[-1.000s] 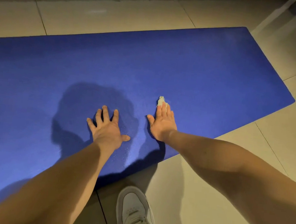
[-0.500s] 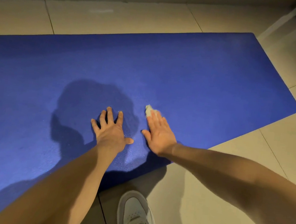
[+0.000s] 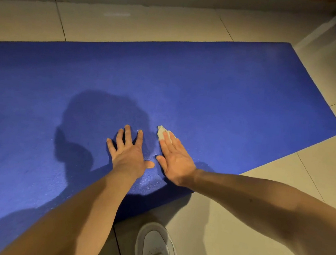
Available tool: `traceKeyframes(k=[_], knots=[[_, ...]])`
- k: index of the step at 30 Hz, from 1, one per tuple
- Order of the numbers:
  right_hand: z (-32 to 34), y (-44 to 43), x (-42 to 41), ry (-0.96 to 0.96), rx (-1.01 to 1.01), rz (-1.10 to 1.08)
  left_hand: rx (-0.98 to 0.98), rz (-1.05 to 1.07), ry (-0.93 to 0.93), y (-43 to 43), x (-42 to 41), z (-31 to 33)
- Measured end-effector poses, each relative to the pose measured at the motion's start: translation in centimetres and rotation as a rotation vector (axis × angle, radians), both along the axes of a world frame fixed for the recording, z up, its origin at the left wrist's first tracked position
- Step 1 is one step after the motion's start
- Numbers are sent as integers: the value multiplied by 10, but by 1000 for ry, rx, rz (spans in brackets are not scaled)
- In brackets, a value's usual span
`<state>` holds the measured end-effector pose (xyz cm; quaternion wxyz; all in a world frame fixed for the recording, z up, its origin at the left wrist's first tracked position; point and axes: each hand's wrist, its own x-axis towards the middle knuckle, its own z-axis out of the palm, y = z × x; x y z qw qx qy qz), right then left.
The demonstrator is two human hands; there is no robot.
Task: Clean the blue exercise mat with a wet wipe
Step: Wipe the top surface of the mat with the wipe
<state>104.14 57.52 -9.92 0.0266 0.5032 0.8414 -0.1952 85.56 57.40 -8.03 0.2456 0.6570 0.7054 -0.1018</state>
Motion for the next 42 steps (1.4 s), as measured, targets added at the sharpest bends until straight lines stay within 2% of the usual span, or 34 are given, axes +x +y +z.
traceKeyframes(k=[2, 7, 9, 11, 16, 18, 21, 26, 29, 31, 33, 36, 39, 42], knots=[[1, 19, 11, -47, -7, -21, -4, -2, -4, -1, 0, 1], [2, 85, 9, -245, -66, -368, -3, -10, -3, -1, -2, 2], [0, 90, -1, -221, -96, -428, 0, -26, 7, -1, -3, 3], [-4, 77, -11, -143, -71, -402, 2, -62, 28, 0, -6, 3], [-8, 22, -23, -17, 62, -38, 190, -138, 72, 16, -15, 5], [-6, 21, -17, -1, 69, 5, 226, -141, 80, 28, -19, 4], [-6, 49, -4, -47, 17, -41, 159, -65, 77, 48, -30, 2], [-1, 115, 0, -227, -58, -321, 29, 22, 53, 61, -44, -2], [-2, 120, -13, -182, -103, -409, 34, 27, 58, 61, -43, -2], [-4, 98, -27, -98, -41, -332, 44, 39, 41, 62, -42, -4], [-7, 68, -38, -50, 17, -148, 56, 46, 31, 61, -43, -6], [-6, 48, -39, 18, 2, -18, 70, 36, 35, 59, -44, -7], [-5, 69, -28, -15, 28, -10, 68, 29, 30, 59, -44, -5], [-5, 117, -23, -111, -3, -209, 65, 22, 15, 59, -46, -3]])
